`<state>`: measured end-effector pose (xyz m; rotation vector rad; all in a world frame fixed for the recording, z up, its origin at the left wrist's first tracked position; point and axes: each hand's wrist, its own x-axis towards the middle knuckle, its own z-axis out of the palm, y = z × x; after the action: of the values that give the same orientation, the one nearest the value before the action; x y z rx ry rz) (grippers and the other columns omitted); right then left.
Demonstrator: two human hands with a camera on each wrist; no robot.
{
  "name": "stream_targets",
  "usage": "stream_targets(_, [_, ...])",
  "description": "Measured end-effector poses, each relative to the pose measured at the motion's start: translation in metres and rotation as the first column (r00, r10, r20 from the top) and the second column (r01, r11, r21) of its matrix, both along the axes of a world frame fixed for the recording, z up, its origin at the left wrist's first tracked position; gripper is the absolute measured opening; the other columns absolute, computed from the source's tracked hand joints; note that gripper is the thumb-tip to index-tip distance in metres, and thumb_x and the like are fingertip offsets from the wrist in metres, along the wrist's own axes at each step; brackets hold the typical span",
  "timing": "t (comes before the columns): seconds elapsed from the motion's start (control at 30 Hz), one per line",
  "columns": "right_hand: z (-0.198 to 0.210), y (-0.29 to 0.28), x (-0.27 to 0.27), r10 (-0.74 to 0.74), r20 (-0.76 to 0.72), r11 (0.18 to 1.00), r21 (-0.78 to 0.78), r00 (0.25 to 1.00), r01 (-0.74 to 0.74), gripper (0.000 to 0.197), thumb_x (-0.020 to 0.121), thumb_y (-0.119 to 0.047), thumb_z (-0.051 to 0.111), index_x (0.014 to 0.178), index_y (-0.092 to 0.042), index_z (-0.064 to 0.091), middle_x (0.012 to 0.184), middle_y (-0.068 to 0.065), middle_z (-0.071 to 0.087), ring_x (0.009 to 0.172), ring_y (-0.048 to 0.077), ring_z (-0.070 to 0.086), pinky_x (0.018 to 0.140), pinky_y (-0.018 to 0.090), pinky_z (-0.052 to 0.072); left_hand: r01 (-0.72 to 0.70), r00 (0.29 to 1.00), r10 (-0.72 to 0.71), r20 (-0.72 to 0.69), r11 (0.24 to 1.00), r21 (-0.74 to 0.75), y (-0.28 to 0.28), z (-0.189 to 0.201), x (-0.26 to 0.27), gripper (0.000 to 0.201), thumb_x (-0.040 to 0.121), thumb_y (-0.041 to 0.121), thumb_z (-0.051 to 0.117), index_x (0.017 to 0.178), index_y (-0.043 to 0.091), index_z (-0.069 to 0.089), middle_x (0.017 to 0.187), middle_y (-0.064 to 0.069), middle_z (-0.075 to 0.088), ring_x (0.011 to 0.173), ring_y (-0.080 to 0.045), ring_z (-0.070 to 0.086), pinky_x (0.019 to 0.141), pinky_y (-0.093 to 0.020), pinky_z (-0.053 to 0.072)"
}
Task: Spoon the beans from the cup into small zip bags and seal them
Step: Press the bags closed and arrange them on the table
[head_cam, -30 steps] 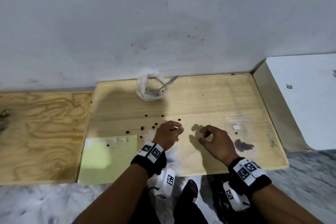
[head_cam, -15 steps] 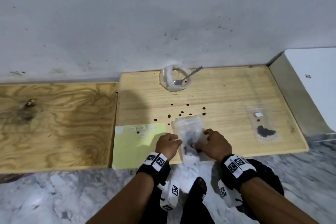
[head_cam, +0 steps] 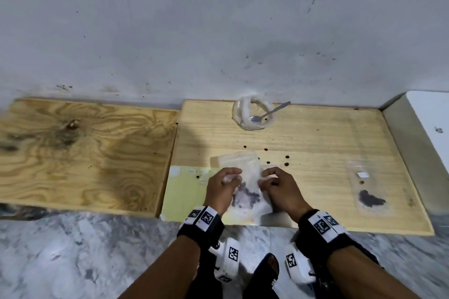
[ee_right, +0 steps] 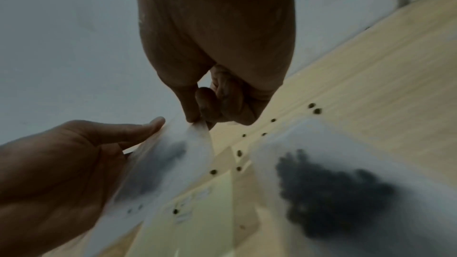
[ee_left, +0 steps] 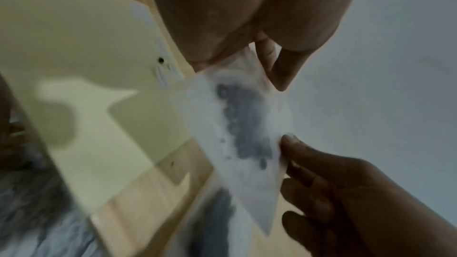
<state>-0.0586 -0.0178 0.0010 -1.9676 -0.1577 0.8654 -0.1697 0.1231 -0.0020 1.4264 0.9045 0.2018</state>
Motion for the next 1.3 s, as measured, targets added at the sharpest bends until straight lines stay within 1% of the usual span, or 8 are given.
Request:
stream_targets(0.23, [0.012,0.087,-0.022,0.149,0.062,0.987,0.053,0.987,-0.153,0.029,0.089,-0.003,0.061,0.083,-0.03,0.069,0.08,-0.011,0.069,0.061,0.0,0.058,0.059,0.013,0.043,-0.234,0.967,0.24,0.085,0.969,-0.075,0.101,0.022,-0.033,0.026,0.084,-0.014,0.056,0.095,0.007,0.068,0.09,-0.011,0.067,0.052,-0.01,0.061,0.045,-0.019,0.046])
stream_targets(0.4, [-0.019,0.109,-0.033,0.303,0.18,0.896,-0.39,0.936,-0.215,0.031,0.091,-0.024,0.058,0.118,-0.025,0.07,0.122,0.0,0.07,0.11,0.022,0.064,0.086,0.024,0.046,-0.359,0.927,0.364,0.091,0.931,-0.062,0.174,0.01,-0.057,0.032,0.078,-0.011,0.059,0.087,0.017,0.071,0.089,-0.01,0.071,0.084,-0.031,0.066,0.069,-0.035,0.053])
stream_targets(0.57, [-0.032,0.12,-0.047,0.35,0.192,0.823,-0.531,0.917,-0.203,0.041,0.087,-0.046,0.061,0.126,-0.034,0.065,0.117,-0.001,0.07,0.108,0.025,0.065,0.082,0.029,0.049,-0.343,0.934,0.35,0.067,0.935,-0.092,0.199,0.001,-0.056,0.033,0.076,-0.014,0.059,0.084,0.016,0.07,0.085,-0.008,0.069,0.076,-0.027,0.063,0.07,-0.034,0.053])
stream_targets(0.7, [-0.036,0.129,-0.051,0.346,0.213,0.799,-0.577,0.914,-0.168,0.022,0.087,-0.046,0.059,0.104,-0.035,0.069,0.099,-0.007,0.065,0.099,0.022,0.065,0.072,0.026,0.04,-0.31,0.949,0.314,0.035,0.946,-0.094,0.201,-0.007,-0.049,0.037,0.077,-0.014,0.054,0.085,0.018,0.071,0.087,-0.007,0.07,0.064,-0.021,0.062,0.055,-0.027,0.05])
stream_targets(0.83, [-0.044,0.135,-0.053,0.276,0.233,0.813,-0.573,0.932,-0.098,0.016,0.085,-0.043,0.058,0.086,-0.029,0.065,0.098,-0.006,0.068,0.093,0.022,0.065,0.071,0.026,0.042,-0.283,0.958,0.286,0.026,0.955,-0.084,0.199,-0.015,-0.046,0.031,0.081,-0.008,0.058,0.089,0.018,0.073,0.09,-0.007,0.069,0.074,-0.021,0.061,0.065,-0.031,0.05])
stream_targets(0.97, [-0.051,0.138,-0.053,0.262,0.247,0.827,-0.556,0.933,-0.085,0.021,0.09,-0.038,0.055,0.103,-0.033,0.071,0.113,-0.008,0.069,0.104,0.022,0.065,0.076,0.026,0.043,-0.254,0.964,0.258,0.064,0.965,-0.069,0.195,-0.014,-0.045,0.024,0.083,-0.01,0.06,0.09,0.012,0.07,0.088,-0.002,0.067,0.081,-0.011,0.059,0.071,-0.021,0.047])
stream_targets(1.13, [-0.057,0.138,-0.047,0.182,0.174,0.892,-0.444,0.968,-0.088,0.016,0.091,-0.039,0.056,0.089,-0.029,0.068,0.096,-0.008,0.071,0.093,0.021,0.066,0.077,0.03,0.049,-0.25,0.966,0.25,0.065,0.968,-0.018,0.192,-0.015,-0.047,0.015,0.087,-0.005,0.06,0.094,0.004,0.07,0.087,0.001,0.067,0.071,0.006,0.06,0.066,-0.011,0.046])
stream_targets(1.3, [-0.04,0.14,-0.031,0.082,0.099,0.984,-0.164,0.992,-0.065,0.016,0.088,-0.029,0.068,0.078,-0.016,0.066,0.076,-0.002,0.067,0.074,0.02,0.06,0.069,0.039,0.052,-0.202,0.979,0.201,0.038,0.978,0.046,0.19,-0.014,-0.047,0.023,0.087,-0.004,0.06,0.099,0.013,0.071,0.081,0.001,0.062,0.048,-0.003,0.048,0.047,-0.018,0.042])
